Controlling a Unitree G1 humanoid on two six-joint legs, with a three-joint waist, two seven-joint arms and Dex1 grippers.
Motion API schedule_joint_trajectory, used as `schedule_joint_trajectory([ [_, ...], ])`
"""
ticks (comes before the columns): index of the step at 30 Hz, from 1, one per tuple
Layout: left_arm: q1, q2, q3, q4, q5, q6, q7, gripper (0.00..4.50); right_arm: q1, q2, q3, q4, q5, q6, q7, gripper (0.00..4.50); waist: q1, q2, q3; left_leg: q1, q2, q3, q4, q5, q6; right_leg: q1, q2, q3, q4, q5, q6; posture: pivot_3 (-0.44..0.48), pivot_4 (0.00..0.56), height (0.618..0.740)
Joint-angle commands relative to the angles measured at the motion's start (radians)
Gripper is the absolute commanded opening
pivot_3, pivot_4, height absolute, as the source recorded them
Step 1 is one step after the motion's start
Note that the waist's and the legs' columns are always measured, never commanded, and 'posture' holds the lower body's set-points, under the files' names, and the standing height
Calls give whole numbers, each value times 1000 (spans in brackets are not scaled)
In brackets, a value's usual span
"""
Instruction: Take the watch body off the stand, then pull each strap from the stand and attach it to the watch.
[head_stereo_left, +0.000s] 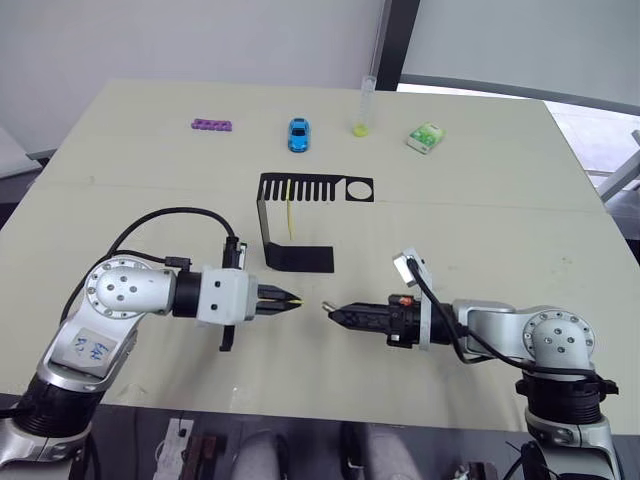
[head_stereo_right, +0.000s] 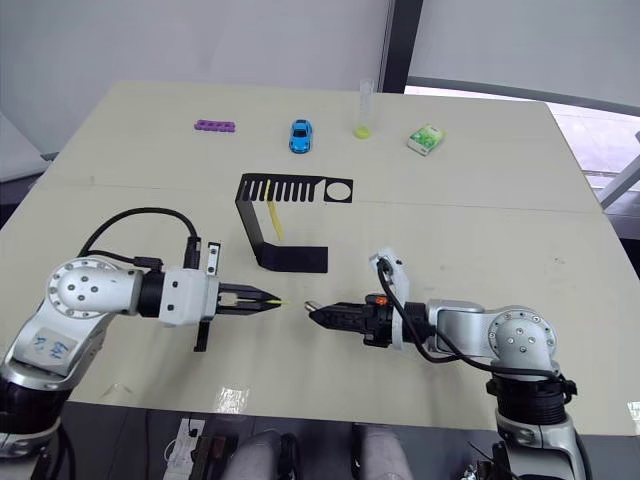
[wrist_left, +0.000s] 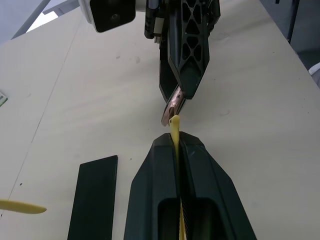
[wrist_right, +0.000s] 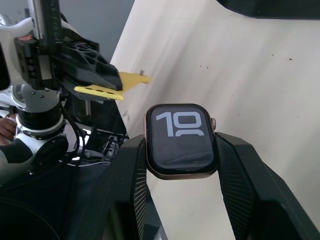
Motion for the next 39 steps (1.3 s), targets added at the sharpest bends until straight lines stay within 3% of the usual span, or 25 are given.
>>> schedule_joint_trajectory([
  [1, -27, -10, -6, -10, 6, -16, -5, 0, 0, -16, 9, -36, 68, -33, -38, 1517, 0, 0, 0, 0, 0, 0, 0, 0, 0, 0, 0, 0, 0, 0, 0, 0, 150, 740],
  [25, -74, -40, -61, 14, 51, -19, -17, 0, 10, -116, 112, -56, 208, -175, -144, 1517, 1, 0, 0, -2, 1, 0, 5, 0, 1, 0, 0, 0, 2, 1, 1, 0, 150, 740],
  [39, -47, -17, -7, 6, 23, -31, -18, 0, 20, -133, 139, -59, 216, -212, -144, 1517, 1, 0, 0, -2, 1, 0, 5, 0, 1, 0, 0, 0, 2, 1, 1, 0, 150, 740],
])
